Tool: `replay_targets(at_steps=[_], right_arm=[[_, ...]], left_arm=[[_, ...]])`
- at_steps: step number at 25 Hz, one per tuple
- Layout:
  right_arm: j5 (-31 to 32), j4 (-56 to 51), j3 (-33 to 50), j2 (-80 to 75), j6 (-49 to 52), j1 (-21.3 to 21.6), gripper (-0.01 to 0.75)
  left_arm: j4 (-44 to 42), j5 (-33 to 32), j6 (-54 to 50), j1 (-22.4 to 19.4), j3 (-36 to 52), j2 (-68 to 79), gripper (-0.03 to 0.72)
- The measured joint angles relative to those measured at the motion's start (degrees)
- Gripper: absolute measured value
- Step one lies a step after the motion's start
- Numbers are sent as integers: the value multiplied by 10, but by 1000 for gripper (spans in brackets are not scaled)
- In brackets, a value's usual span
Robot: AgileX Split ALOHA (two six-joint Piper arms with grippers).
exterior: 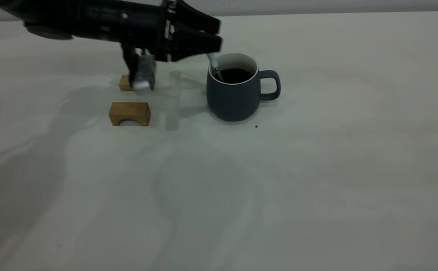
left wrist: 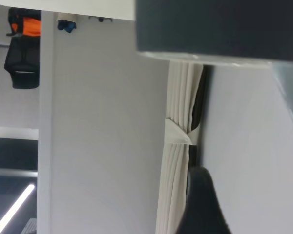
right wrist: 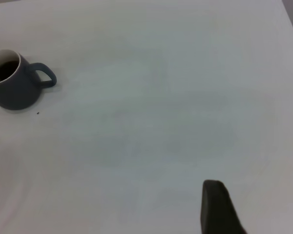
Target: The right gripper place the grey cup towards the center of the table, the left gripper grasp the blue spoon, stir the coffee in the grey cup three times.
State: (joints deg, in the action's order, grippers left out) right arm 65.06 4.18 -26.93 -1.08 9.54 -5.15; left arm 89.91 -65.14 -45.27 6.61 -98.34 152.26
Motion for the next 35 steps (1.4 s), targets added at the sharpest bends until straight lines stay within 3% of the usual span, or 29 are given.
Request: replay_targets(at_steps=[7, 11, 19, 27, 31, 35], right_arm=[[0, 0, 0, 0, 0, 0, 429], [0, 0, 0, 0, 0, 0, 429], [0, 0, 0, 0, 0, 0, 429], [0, 0, 0, 0, 0, 0, 429], [0, 0, 0, 0, 0, 0, 429], [0, 0, 0, 0, 0, 0, 429]], left_arm=[[-65, -6, 3, -20, 0, -40, 594], [-151, -9, 48, -20, 0, -90, 594], [-416, -18, 196, -20, 0, -231, 585], [-628, -18, 295, -13, 1, -401, 585], [-792, -18, 413, 11, 3, -511, 585], [-868, -18, 465, 32, 52, -637, 585]])
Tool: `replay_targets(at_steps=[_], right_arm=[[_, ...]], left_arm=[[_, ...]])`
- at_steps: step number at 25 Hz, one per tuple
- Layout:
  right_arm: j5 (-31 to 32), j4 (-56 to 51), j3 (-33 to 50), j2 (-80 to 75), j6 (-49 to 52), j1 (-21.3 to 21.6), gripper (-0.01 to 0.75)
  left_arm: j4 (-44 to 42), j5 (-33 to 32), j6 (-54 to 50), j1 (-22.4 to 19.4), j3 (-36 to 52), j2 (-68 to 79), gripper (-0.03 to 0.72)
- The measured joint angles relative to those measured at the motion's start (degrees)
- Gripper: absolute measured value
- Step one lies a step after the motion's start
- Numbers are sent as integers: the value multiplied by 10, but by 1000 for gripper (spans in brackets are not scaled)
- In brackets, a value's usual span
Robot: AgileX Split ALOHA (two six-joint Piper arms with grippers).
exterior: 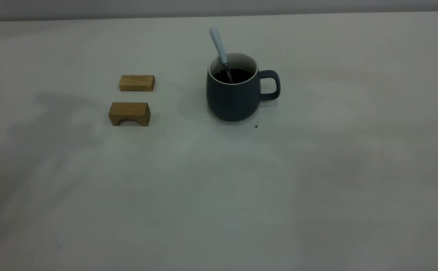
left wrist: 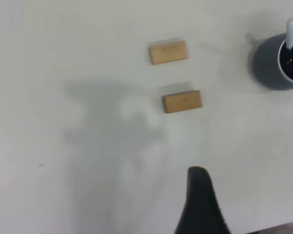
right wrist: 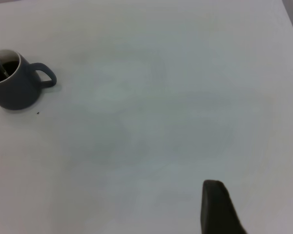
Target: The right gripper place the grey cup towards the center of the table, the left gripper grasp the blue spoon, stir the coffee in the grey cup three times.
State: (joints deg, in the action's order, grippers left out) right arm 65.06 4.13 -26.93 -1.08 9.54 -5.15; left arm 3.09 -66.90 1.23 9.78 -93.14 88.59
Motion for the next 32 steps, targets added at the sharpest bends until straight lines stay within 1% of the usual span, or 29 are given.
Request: replay_targets(at_steps=[4, 8, 14, 17, 20, 22, 24, 29, 32], right_arm=[[0, 0, 0, 0, 0, 0, 429], [0, 0, 0, 0, 0, 0, 429], [0, 0, 0, 0, 0, 0, 429], [0, 0, 0, 0, 0, 0, 429], [0, 0, 0, 0, 0, 0, 429], [0, 0, 0, 0, 0, 0, 429], [0, 0, 0, 0, 0, 0, 429], [0, 0, 0, 0, 0, 0, 429], [0, 0, 0, 0, 0, 0, 429]], left_arm=[[-31, 0, -4, 0, 101, -126, 585], [-50, 0, -12, 0, 221, -237, 585], [-37, 1, -20, -1, 415, -402, 585], [-26, 7, -21, -15, 519, -506, 585], [-23, 41, -21, -29, 591, -601, 585], [-22, 49, -20, -41, 620, -662, 585], [-23, 43, -19, -60, 638, -715, 585], [-23, 32, -12, -116, 649, -815, 585], [-24, 30, -6, -122, 651, -854, 585]])
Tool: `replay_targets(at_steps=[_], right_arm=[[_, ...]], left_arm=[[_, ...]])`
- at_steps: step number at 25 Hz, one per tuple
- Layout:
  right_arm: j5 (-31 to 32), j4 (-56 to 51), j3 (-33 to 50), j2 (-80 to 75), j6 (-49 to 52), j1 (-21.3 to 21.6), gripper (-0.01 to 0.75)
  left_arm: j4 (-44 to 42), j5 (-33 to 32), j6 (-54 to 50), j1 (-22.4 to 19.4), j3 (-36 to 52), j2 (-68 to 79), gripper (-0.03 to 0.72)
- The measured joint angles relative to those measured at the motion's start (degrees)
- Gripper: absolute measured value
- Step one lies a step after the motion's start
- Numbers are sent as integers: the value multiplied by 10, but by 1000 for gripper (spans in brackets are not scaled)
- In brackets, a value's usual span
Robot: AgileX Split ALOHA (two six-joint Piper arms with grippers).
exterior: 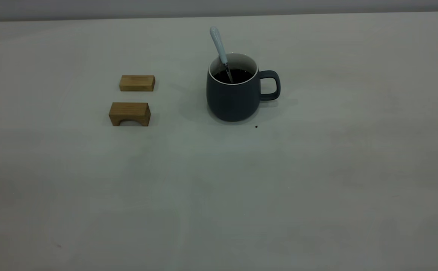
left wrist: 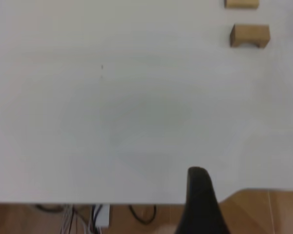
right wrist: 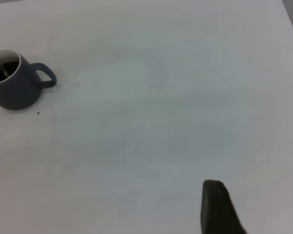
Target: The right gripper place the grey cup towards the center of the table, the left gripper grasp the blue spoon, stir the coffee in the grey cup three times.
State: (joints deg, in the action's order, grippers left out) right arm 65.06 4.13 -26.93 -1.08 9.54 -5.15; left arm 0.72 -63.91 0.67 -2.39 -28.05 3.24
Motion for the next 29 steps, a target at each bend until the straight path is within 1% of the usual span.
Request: replay_targets(at_steps=[5, 29], right_arm=[[0, 0, 0, 0, 0, 0, 429], [0, 0, 0, 0, 0, 0, 429]], left_arm=[[0, -6, 1, 0, 1, -42, 585], [0, -8, 1, 0, 2, -43, 585]])
